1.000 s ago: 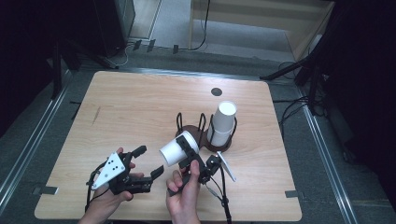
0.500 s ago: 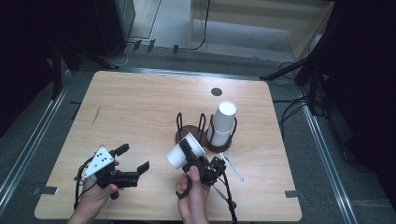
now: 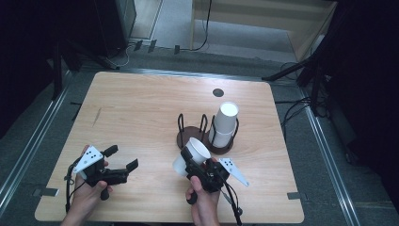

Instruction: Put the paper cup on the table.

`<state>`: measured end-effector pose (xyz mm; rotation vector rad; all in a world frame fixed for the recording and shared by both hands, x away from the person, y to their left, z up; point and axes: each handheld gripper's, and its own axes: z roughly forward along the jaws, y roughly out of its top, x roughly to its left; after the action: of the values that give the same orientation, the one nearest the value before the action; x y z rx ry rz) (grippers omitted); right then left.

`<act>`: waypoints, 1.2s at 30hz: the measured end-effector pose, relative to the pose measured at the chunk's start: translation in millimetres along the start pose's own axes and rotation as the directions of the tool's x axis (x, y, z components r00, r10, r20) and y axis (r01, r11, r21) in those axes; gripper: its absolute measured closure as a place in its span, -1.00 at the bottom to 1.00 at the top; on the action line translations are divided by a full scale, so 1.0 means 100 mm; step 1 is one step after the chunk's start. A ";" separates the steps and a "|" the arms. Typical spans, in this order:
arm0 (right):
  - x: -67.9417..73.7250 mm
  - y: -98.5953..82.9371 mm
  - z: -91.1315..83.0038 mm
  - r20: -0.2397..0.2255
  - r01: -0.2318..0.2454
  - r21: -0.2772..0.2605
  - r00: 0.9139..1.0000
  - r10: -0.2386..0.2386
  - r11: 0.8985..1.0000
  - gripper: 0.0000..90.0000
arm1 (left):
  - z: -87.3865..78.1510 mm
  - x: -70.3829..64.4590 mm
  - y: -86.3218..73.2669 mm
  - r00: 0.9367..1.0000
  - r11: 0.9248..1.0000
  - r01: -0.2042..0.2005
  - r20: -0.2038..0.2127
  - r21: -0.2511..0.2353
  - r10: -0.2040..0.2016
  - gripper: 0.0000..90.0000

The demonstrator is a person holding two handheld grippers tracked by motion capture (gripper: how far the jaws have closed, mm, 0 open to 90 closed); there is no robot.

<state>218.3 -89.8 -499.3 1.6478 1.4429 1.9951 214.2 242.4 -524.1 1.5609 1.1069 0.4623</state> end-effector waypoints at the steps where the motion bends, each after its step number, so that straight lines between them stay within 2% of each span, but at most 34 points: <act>1: 0.00 0.00 -0.01 0.000 0.021 0.004 1.000 -0.021 1.000 -0.43 | 0.00 0.02 -0.01 1.000 1.000 0.003 -0.007 0.002 -0.003 -1.00; 6: -0.02 0.01 -0.06 0.004 0.123 0.002 0.992 -0.123 0.992 -0.42 | -0.04 0.14 -0.05 0.999 0.999 -0.001 -0.037 0.038 0.002 -1.00; 9: -0.06 0.02 -0.09 0.023 0.172 0.028 0.985 -0.173 0.985 -0.42 | -0.05 0.19 -0.07 0.999 0.997 -0.012 -0.050 0.070 0.016 -1.00; 15: -0.15 0.05 -0.18 0.052 0.274 0.044 0.960 -0.276 0.961 -0.42 | -0.06 0.26 -0.09 0.995 0.993 -0.041 -0.087 0.107 0.050 -1.00; 18: -0.21 0.06 -0.24 0.061 0.303 0.036 0.951 -0.305 0.952 -0.42 | -0.07 0.30 -0.10 0.992 0.991 -0.047 -0.111 0.126 0.061 -1.00; 23: -0.31 0.08 -0.31 0.075 0.295 0.032 0.952 -0.297 0.955 -0.42 | -0.12 0.39 -0.11 0.986 0.990 -0.048 -0.153 0.130 0.068 -1.00; 26: -0.37 0.12 -0.36 0.094 0.292 0.012 0.952 -0.292 0.956 -0.42 | -0.17 0.45 -0.10 0.984 0.991 -0.039 -0.166 0.127 0.060 -1.00; 29: -0.41 0.16 -0.40 0.111 0.306 0.001 0.946 -0.305 0.952 -0.42 | -0.22 0.51 -0.09 0.983 0.993 -0.018 -0.181 0.118 0.039 -1.00; 33: -0.48 0.22 -0.47 0.151 0.338 -0.015 0.931 -0.332 0.941 -0.42 | -0.28 0.59 -0.10 0.981 0.994 -0.003 -0.194 0.113 0.025 -1.00; 36: -0.54 0.27 -0.50 0.178 0.349 -0.026 0.924 -0.339 0.937 -0.42 | -0.28 0.62 -0.12 0.980 0.994 0.002 -0.198 0.114 0.020 -1.00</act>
<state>208.1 -167.5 -510.1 1.3869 1.4766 1.6460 217.5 309.3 -542.4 1.6459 1.2981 0.5800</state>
